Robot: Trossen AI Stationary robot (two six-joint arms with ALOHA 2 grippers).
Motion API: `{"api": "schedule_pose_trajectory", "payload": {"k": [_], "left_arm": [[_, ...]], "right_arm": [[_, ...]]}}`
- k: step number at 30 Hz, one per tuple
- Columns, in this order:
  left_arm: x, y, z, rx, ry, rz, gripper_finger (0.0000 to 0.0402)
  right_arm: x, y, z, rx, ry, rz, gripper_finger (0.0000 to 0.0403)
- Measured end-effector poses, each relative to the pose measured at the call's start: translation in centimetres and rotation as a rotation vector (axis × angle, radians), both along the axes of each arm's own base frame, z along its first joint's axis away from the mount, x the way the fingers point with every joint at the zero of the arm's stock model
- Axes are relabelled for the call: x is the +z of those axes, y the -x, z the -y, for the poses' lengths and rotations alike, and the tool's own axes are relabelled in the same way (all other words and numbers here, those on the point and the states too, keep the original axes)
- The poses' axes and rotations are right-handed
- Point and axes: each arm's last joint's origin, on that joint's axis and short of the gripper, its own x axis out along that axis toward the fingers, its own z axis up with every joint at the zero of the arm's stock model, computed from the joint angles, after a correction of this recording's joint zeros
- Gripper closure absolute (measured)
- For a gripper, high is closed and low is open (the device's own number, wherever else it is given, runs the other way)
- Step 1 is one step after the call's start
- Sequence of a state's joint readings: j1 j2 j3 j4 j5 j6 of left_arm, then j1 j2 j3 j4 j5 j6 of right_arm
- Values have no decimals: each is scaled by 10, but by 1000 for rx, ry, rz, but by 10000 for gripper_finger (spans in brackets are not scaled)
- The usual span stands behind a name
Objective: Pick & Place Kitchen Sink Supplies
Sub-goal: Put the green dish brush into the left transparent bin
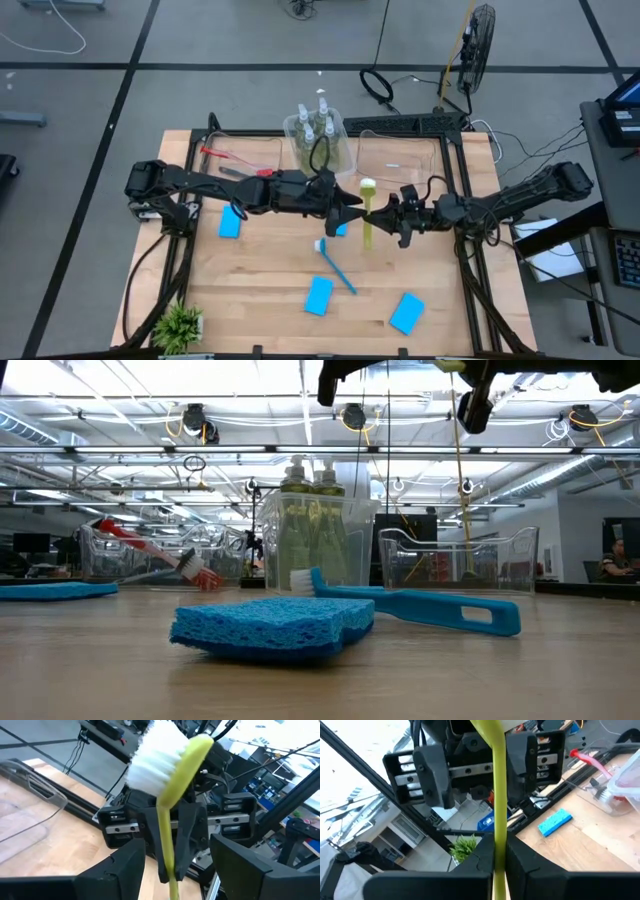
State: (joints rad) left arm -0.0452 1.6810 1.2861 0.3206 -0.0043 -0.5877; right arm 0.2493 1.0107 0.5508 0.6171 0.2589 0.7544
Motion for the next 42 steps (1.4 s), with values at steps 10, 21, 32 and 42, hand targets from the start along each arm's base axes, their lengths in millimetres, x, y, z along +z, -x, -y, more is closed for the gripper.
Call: {"api": "schedule_pose_trajectory", "payload": {"k": [10,21,32,42], "left_arm": [[0,0,-3,37,-12,-2,188],[0,0,-5,40,-16,-3,204],[-3,0,-6,35,-16,-27,301],[-2,0,-8,7,-5,-22,376]], "right_arm": [[0,-4,4,-22,3,20,390],[-4,-16,9,-26,-23,65,390],[-3,-16,9,-10,-21,71,390],[-3,-16,9,-5,-15,70,389]]}}
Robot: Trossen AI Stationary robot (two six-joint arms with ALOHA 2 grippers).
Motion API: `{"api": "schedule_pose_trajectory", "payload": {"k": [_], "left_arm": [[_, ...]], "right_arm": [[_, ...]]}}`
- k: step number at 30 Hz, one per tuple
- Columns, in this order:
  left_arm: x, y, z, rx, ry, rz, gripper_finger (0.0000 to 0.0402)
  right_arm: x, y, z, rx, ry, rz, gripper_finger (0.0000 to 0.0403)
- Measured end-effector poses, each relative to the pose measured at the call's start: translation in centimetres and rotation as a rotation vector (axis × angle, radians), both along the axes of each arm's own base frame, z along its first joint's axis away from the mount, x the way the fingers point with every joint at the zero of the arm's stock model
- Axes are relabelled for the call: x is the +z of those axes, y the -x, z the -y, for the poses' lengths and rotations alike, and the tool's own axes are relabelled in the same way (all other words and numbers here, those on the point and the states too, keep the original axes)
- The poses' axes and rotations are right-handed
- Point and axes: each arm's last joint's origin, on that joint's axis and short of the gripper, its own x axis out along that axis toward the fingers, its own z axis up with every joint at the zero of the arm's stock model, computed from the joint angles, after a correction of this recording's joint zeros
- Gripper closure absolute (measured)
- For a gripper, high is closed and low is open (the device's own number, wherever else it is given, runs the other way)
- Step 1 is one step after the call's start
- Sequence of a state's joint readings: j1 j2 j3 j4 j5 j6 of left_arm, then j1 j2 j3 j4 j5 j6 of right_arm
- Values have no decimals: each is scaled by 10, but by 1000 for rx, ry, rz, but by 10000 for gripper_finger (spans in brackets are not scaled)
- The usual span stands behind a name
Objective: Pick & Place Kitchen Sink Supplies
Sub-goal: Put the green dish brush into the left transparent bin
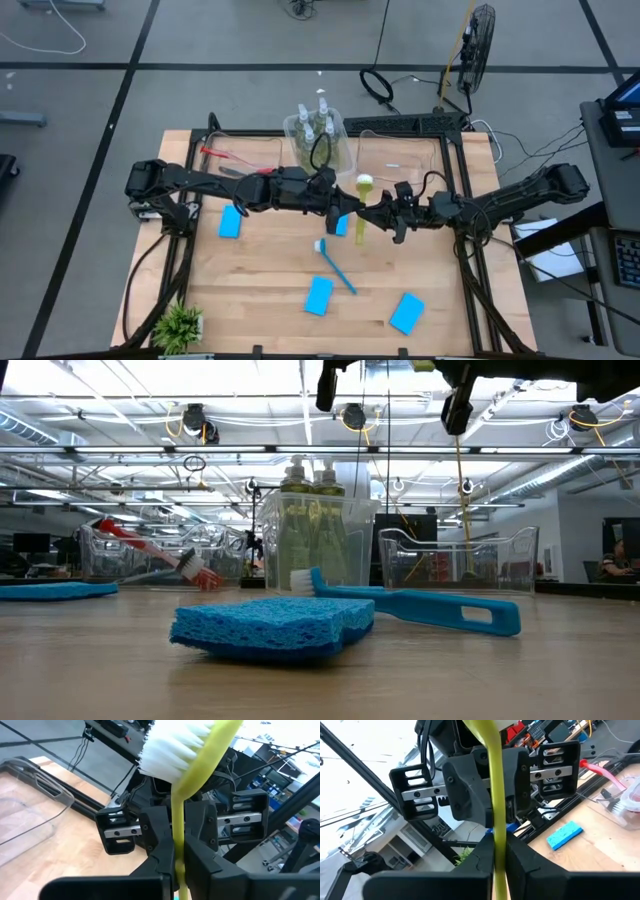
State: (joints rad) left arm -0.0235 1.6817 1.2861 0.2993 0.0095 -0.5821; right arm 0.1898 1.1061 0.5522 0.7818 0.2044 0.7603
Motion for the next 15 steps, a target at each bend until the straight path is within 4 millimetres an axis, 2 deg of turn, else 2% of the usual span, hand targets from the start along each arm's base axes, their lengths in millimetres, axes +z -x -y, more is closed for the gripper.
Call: {"api": "schedule_pose_trajectory", "payload": {"k": [8,15], "left_arm": [[0,0,-4,-3,5,-2,386],[-1,0,-6,2,-3,-5,386]], "right_arm": [[0,0,0,0,-2,0,385],[0,0,0,21,13,-2,341]]}}
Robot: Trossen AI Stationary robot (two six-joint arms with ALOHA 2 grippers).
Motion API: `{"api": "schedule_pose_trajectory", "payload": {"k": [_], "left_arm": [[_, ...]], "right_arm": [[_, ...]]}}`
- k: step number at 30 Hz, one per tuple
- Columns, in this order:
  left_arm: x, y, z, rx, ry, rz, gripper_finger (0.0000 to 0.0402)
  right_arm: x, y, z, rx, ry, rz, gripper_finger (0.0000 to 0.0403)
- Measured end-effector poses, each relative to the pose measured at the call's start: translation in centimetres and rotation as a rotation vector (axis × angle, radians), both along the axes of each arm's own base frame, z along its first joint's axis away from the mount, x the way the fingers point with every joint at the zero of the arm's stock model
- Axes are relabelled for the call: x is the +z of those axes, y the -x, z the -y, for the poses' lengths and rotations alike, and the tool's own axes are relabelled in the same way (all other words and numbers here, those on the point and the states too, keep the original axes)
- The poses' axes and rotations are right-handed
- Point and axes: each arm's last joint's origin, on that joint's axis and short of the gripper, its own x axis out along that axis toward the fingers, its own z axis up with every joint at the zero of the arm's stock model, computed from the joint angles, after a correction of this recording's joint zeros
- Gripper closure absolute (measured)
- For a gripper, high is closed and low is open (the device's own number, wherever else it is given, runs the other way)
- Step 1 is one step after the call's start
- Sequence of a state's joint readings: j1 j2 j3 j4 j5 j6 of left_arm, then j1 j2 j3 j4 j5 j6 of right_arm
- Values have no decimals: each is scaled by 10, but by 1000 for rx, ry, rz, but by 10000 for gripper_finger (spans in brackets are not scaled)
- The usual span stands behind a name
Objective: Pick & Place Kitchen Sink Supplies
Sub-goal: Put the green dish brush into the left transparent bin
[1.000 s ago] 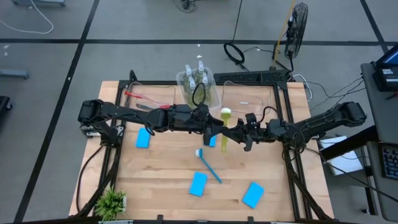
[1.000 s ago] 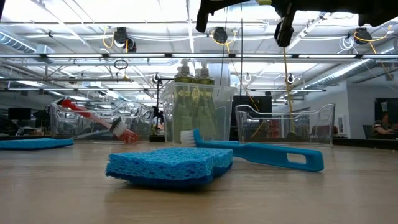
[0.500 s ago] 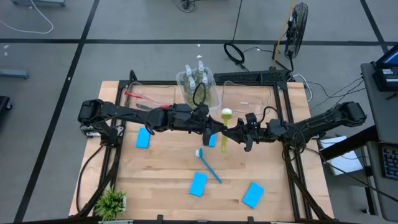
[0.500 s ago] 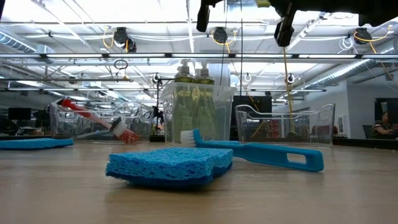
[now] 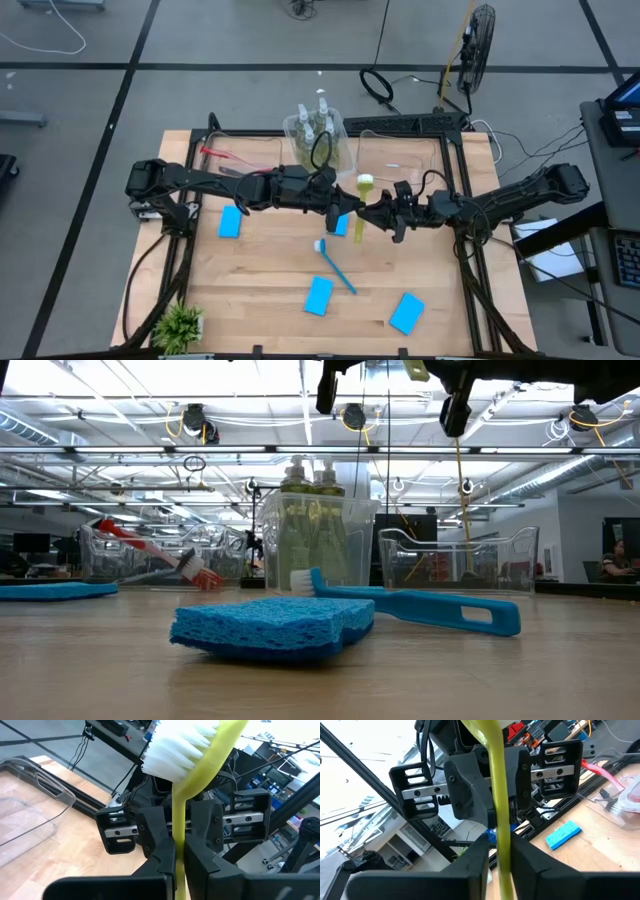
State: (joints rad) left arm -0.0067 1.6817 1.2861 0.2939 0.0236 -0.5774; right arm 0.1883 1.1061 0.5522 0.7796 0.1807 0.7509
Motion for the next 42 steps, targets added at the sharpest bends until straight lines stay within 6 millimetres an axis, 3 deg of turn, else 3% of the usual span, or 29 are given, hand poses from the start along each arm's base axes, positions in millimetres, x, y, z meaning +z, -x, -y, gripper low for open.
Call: {"api": "schedule_pose_trajectory", "payload": {"k": [10,16,33,42], "left_arm": [[-1,0,-1,12,-4,-15,386],[-3,0,-1,11,-5,-29,386],[-4,0,-1,3,3,-37,386],[-5,1,-1,3,10,-59,386]], "right_arm": [[-1,0,-1,30,3,-13,243],[-2,0,-2,47,9,-15,208],[-11,4,6,26,38,-156,203],[-8,26,14,0,84,-271,208]]}}
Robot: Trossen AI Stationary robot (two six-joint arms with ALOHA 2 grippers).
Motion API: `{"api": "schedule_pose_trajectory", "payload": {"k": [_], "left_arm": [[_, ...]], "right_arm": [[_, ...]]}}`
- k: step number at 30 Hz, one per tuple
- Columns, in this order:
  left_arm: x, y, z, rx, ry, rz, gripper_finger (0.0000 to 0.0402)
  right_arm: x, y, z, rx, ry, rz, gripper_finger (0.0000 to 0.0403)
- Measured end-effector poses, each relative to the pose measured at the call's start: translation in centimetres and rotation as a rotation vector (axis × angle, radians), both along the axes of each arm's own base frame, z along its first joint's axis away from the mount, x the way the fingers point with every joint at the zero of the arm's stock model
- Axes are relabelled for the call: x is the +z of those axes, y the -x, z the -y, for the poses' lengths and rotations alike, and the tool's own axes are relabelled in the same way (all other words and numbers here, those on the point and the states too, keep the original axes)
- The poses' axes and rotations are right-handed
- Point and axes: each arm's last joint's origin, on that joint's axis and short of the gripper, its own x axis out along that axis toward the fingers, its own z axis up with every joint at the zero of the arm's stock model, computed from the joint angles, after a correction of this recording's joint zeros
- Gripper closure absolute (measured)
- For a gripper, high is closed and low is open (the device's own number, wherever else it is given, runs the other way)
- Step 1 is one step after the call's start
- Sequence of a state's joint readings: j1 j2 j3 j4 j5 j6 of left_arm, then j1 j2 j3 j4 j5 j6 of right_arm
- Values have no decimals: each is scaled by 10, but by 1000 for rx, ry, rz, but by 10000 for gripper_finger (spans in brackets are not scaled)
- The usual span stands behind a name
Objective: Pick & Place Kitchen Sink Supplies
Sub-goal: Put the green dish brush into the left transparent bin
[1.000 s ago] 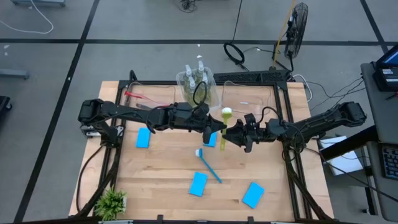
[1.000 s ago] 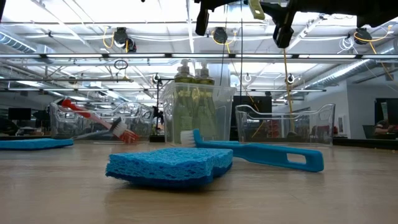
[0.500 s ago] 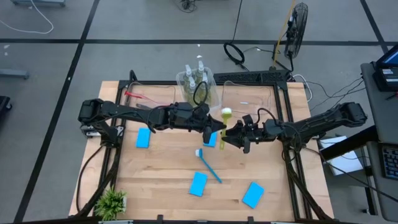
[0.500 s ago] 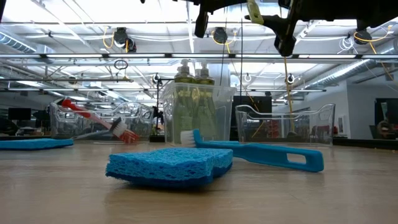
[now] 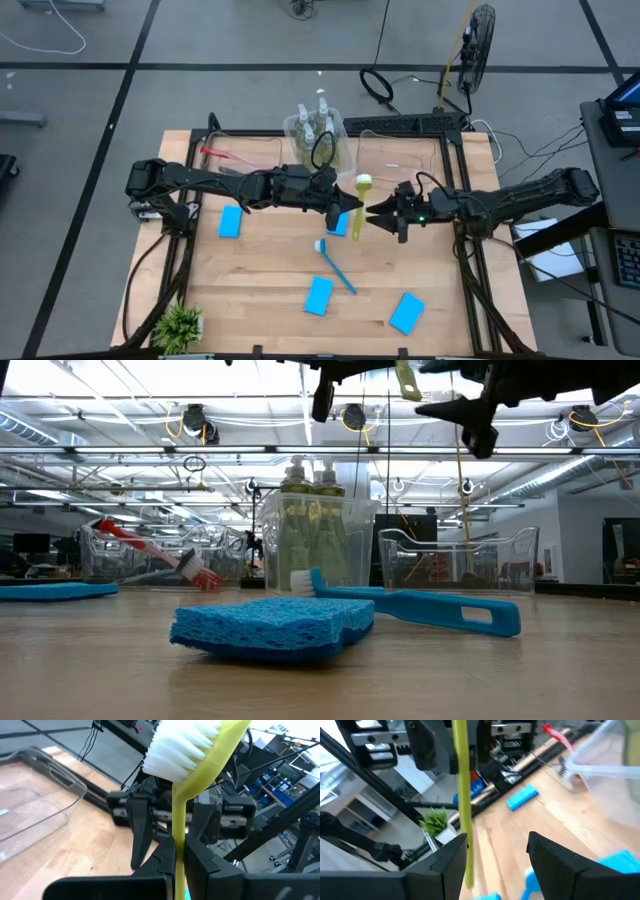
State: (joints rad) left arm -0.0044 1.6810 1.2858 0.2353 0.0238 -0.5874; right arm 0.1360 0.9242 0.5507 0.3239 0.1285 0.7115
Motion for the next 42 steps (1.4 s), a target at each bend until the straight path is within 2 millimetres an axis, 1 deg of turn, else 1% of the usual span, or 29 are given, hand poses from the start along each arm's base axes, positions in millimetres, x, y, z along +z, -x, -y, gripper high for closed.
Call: {"api": "schedule_pose_trajectory", "payload": {"k": [8,11,15,18,20,22,24,27,29,30,32,34,38,40,42], "left_arm": [[-5,1,0,11,22,-56,386],[-6,1,0,12,22,-68,386],[-4,7,-1,31,16,-175,386],[0,18,-1,61,-7,-298,386],[6,23,-1,79,-26,-349,386],[8,35,-1,97,-58,-460,386],[15,38,-1,118,-76,-493,386],[21,59,-2,149,-123,-659,386],[29,65,-3,187,-168,-687,386],[30,73,-4,208,-197,-733,386],[31,86,-7,232,-258,-848,386],[35,92,-11,254,-295,-886,386],[31,110,-22,276,-322,-1056,386],[30,115,-27,271,-348,-1103,386],[29,122,-32,257,-390,-1189,386]], "right_arm": [[-1,32,4,4,45,-148,216],[-1,44,6,7,60,-179,220],[0,58,8,13,84,-203,226],[1,67,9,20,111,-209,229],[1,73,10,26,129,-220,231],[1,76,10,27,134,-219,232],[1,81,11,26,134,-221,232],[2,83,11,27,141,-218,232],[2,84,12,34,165,-221,232],[2,84,12,37,178,-217,232],[2,85,12,45,210,-211,232],[3,86,12,53,246,-207,232],[3,86,12,53,252,-202,232],[3,86,12,52,251,-202,232],[3,86,12,52,252,-201,232]]}}
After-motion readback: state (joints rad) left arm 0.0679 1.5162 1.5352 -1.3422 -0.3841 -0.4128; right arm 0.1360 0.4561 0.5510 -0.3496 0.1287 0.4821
